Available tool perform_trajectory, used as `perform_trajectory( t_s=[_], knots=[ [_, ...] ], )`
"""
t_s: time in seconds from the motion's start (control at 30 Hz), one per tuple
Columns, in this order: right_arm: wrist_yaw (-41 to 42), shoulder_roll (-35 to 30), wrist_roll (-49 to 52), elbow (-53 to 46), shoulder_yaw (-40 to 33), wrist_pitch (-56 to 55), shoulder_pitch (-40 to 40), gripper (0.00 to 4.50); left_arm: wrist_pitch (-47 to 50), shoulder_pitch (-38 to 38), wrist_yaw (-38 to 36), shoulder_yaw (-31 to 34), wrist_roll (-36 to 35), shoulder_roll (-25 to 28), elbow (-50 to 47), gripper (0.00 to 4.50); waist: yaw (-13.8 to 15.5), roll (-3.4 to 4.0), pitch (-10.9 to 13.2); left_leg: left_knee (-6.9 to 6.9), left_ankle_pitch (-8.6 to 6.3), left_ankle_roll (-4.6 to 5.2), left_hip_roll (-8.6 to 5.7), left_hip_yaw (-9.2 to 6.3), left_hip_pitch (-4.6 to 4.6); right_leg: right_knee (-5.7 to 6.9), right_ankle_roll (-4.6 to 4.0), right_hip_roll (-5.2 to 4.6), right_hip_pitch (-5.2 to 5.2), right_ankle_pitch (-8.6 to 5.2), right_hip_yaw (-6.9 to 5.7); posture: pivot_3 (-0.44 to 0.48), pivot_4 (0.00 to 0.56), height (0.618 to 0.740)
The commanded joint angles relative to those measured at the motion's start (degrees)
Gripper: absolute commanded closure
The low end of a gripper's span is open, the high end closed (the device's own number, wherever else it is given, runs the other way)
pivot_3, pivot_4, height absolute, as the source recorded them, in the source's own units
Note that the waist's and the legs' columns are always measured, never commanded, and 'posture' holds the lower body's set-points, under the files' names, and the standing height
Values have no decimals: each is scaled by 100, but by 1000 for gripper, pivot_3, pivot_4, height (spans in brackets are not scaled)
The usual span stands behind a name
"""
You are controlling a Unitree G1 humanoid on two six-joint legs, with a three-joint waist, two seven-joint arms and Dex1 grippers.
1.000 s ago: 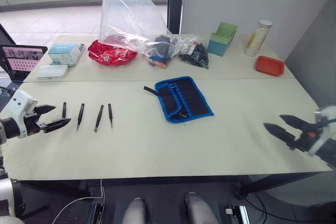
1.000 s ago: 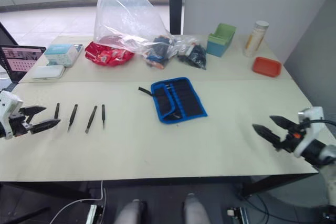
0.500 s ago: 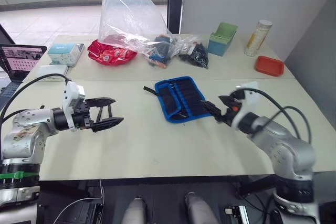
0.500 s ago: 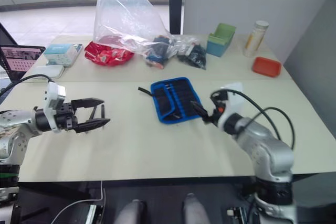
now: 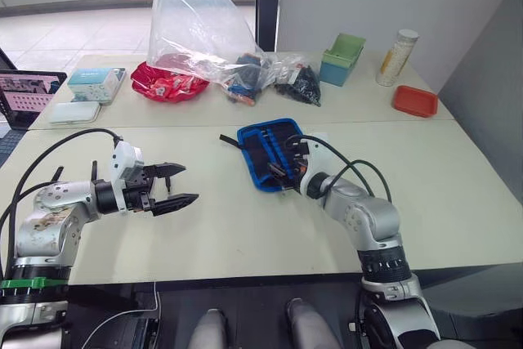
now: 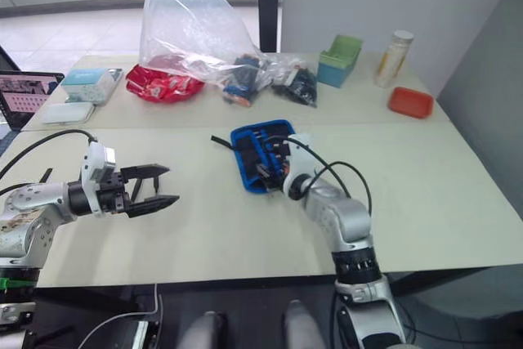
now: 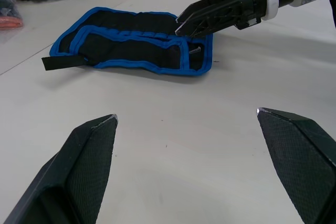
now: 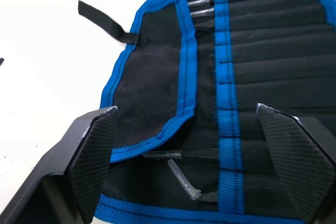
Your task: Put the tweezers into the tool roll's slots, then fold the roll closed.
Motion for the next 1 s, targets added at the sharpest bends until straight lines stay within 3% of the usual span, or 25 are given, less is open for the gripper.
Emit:
perform_trajectory(
  t_s=[0.03, 0.43, 0.83, 1.0],
  knots=[
    [125, 182, -85, 143, 49, -259, -209, 290, -103, -90, -14, 80, -12, 87, -60, 0, -6, 0, 0, 0, 0, 0, 0, 0, 0, 0, 0, 0, 0, 0, 0, 0, 150, 733],
    [390, 392, -121, 215, -41, -312, -252, 4303, -278, -105, 33, 60, 112, 98, 98, 0, -22, 0, 0, -2, 0, 0, 0, -3, -2, -1, 0, 0, -1, 0, -4, 0, 150, 733],
    [965, 97, 386, -584, -226, 366, -210, 4432, -551, -737, -106, -284, 312, -102, 607, 0, -20, 0, 0, -2, 0, 0, 0, -6, -5, -3, 0, 0, -2, 0, -7, 0, 150, 733],
    [1461, -371, 425, -1249, 381, 741, -108, 4432, -673, -876, -170, -436, 367, -183, 685, 0, -29, 0, 0, -4, 0, 0, 0, -7, -7, -4, 0, 0, -3, -1, -7, 0, 150, 733]
  ],
)
